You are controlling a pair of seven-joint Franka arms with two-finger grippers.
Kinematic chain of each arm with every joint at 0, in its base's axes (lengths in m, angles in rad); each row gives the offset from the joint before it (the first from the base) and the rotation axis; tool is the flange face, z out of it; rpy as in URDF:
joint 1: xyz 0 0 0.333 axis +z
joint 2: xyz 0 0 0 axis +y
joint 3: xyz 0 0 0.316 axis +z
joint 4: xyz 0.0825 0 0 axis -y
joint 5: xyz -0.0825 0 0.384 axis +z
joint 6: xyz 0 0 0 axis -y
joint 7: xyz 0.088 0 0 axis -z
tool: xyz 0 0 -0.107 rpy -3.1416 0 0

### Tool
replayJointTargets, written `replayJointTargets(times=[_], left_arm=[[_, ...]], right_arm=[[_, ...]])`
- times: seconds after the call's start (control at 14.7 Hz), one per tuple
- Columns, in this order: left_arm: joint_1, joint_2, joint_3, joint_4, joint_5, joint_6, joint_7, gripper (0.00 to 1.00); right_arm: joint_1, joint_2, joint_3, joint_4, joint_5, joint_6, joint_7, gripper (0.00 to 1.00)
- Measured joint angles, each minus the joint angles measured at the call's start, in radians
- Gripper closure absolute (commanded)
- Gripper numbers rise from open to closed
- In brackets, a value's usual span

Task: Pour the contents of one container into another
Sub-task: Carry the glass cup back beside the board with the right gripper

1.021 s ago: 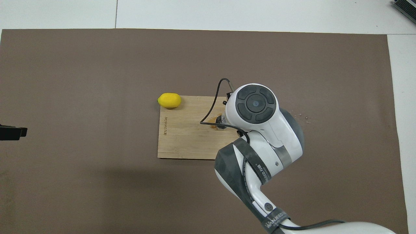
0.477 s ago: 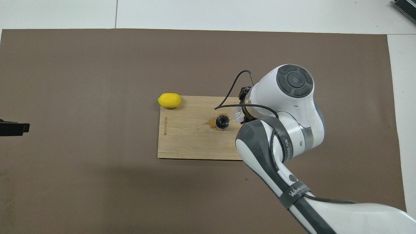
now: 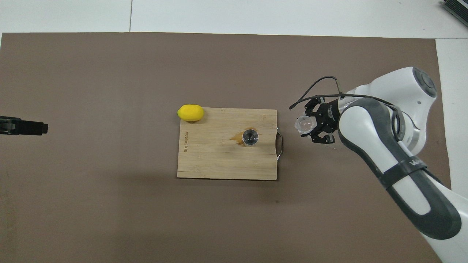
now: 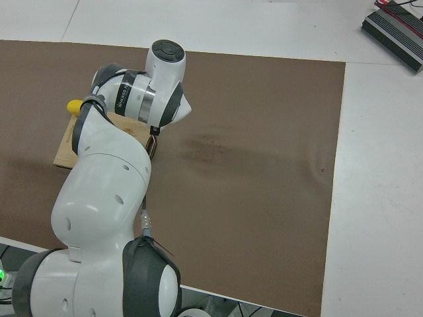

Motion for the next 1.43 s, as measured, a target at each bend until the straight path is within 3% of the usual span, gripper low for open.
replayJointTargets(times=[0.41, 0.88, 1.02, 1.09, 1.43], left_arm=[[-0.134, 0.143, 0.071, 0.114, 0.044, 0.003, -0.112, 0.00], [-0.143, 0.154, 0.097, 0.135, 0.047, 0.004, -0.133, 0.00], [-0.143, 0.154, 0.096, 0.135, 0.047, -0.006, -0.134, 0.00], [-0.144, 0.154, 0.096, 0.135, 0.047, -0.015, -0.144, 0.00], [-0.149, 0.156, 0.091, 0.135, 0.047, -0.045, -0.226, 0.00]], right_arm=[[-0.171, 0.016, -0.001, -0.084, 0.212, -0.074, -0.333, 0.71], [-0.273, 0.124, 0.000, -0.094, 0.234, -0.101, -0.556, 0.62], [-0.274, 0.129, 0.000, -0.094, 0.234, -0.101, -0.566, 0.11], [-0.276, 0.129, 0.000, -0.093, 0.234, -0.101, -0.566, 0.01], [-0.286, 0.067, 0.002, -0.080, 0.205, -0.103, -0.556, 0.00]])
